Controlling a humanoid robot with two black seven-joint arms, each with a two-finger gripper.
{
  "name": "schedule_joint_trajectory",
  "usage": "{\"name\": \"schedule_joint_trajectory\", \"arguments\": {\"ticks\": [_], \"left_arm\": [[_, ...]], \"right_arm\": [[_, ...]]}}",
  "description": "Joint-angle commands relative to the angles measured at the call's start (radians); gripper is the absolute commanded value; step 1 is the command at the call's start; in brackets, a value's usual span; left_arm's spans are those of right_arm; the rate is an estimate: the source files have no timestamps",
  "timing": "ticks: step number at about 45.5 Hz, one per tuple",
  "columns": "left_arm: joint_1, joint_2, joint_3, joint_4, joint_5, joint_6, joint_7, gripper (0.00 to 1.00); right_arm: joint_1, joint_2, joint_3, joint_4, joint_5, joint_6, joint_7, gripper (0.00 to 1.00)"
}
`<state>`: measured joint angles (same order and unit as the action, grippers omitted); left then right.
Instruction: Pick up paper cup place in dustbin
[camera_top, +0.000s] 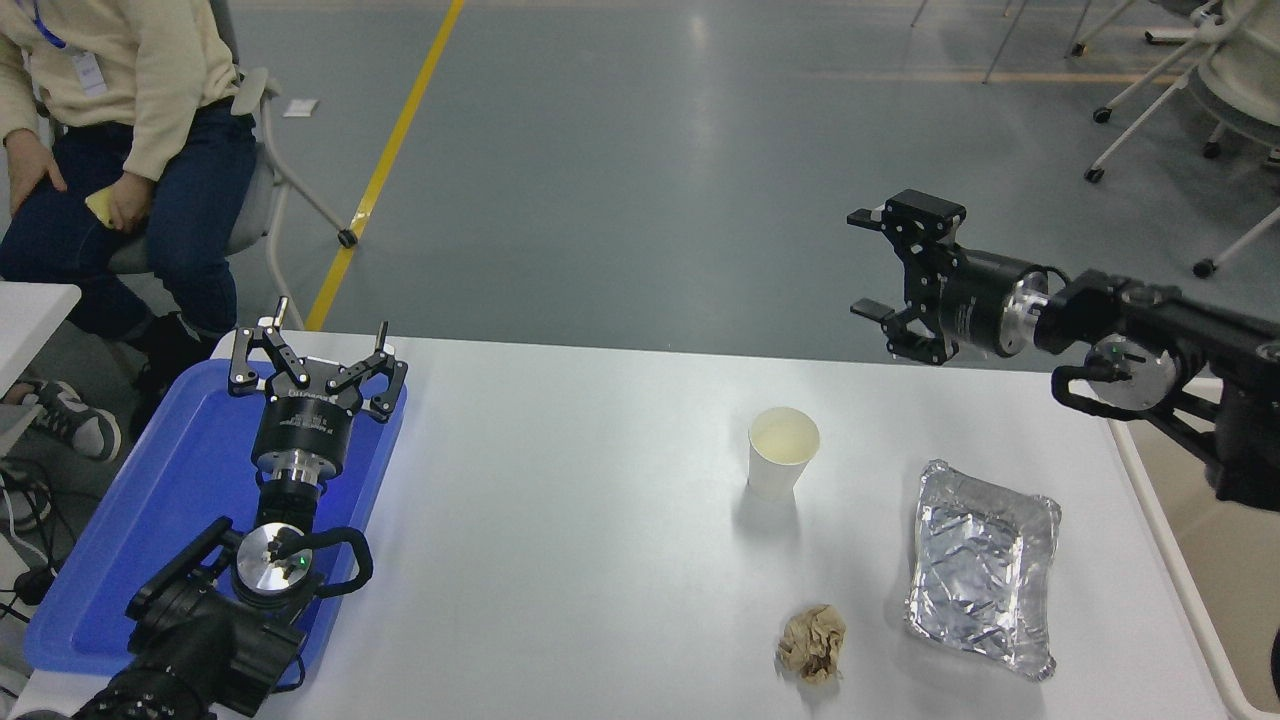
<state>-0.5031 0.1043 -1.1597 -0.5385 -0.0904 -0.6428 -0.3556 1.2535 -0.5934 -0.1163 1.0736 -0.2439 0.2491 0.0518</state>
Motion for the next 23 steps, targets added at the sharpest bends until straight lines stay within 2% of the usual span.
{"name": "schedule_joint_trajectory", "arguments": {"ticks": [1,15,23], "left_arm": [[0.000,0.000,0.000,-0.001,0.000,0.000,0.001,1.00],[0.000,0.000,0.000,-0.001,0.000,0.000,0.001,1.00],[0.000,0.000,0.000,0.000,0.000,0.000,0.001,1.00]], "right_arm": [[0.184,-0.005,-0.258,0.158,-0.075,-0.030,-0.001,1.00],[0.401,0.073,-0.546,0.233,-0.221,-0.019,0.000,1.00],[0.563,0.101,-0.655,0.305,-0.216,0.022,0.002,1.00]]}}
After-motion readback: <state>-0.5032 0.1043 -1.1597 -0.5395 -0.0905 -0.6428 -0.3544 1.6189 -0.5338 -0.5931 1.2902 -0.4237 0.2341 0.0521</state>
